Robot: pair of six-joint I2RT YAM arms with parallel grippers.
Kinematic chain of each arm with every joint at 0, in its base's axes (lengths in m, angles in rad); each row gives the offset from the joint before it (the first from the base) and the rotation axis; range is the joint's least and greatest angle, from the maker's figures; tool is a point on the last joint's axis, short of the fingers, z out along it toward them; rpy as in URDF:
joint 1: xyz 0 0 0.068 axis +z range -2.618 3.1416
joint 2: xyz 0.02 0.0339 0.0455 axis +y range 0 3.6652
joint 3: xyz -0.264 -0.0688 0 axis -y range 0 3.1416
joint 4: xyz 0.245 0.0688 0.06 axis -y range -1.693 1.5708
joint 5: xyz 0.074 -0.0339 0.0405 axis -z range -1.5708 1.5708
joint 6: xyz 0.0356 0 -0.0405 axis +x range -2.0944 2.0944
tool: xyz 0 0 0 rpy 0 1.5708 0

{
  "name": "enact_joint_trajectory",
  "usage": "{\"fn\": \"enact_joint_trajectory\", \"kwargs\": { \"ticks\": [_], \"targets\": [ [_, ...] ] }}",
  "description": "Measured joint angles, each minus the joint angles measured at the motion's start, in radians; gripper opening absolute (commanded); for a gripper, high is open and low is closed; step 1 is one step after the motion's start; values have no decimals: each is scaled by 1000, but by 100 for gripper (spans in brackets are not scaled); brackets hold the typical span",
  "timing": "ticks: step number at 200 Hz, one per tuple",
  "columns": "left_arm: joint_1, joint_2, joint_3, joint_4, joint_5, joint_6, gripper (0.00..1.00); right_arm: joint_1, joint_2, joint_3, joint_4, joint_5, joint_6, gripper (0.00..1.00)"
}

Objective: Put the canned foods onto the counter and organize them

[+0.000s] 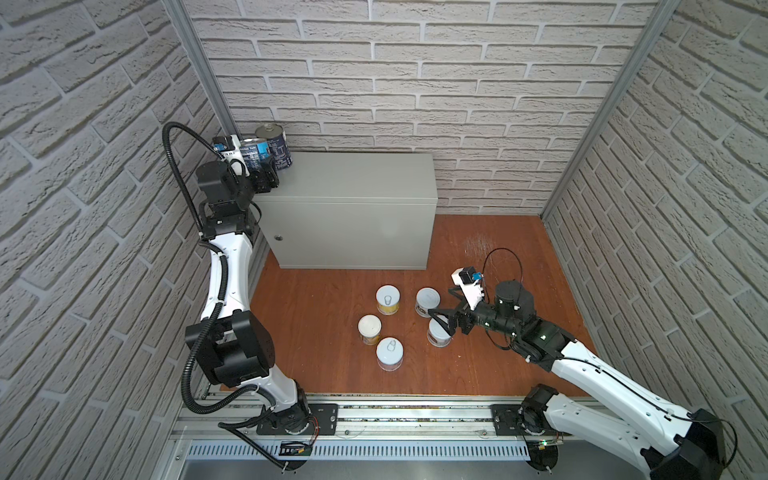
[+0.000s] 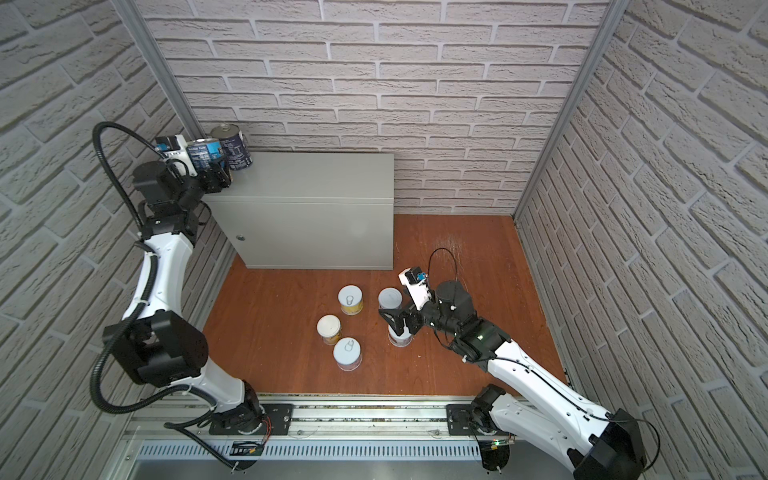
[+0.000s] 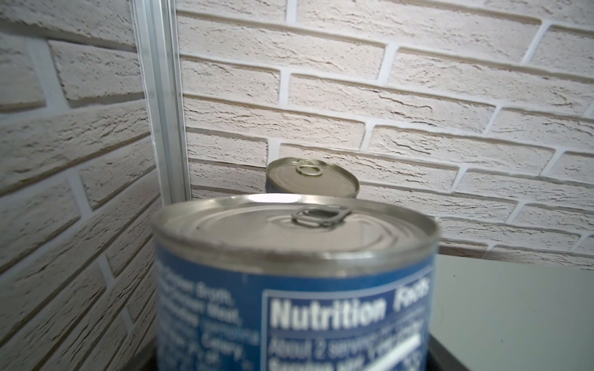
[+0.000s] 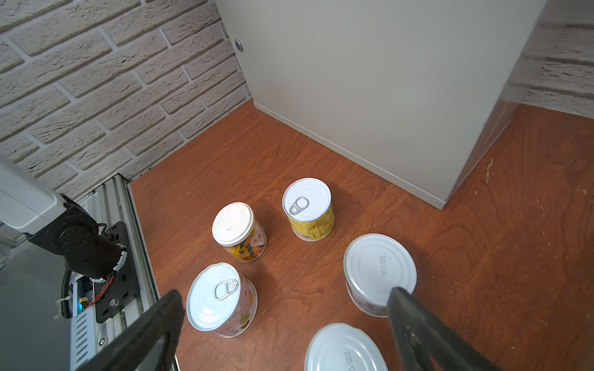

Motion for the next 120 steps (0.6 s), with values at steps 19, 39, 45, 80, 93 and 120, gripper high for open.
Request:
{"fn": "enact_joint_trajectory", "kwargs": {
  "ticks": [19,39,45,80,93,120],
  "targets": [
    [0,0,-17,4,7,6,65,0,0,0,0,0,1,99],
    [0,0,-31,19,14,11,65,0,0,0,0,0,2,99],
    [0,0,-34,25,15,12,65,0,0,0,0,0,2,99],
    [0,-8,-88,112,16,18,65,0,5,0,0,1,2,99],
    [0,-17,-121,157,16,19,65,0,9,0,0,1,2,99],
    [-1,-40,-192,244,10,26,65,0,17,0,0,0,2,99]
  ]
}}
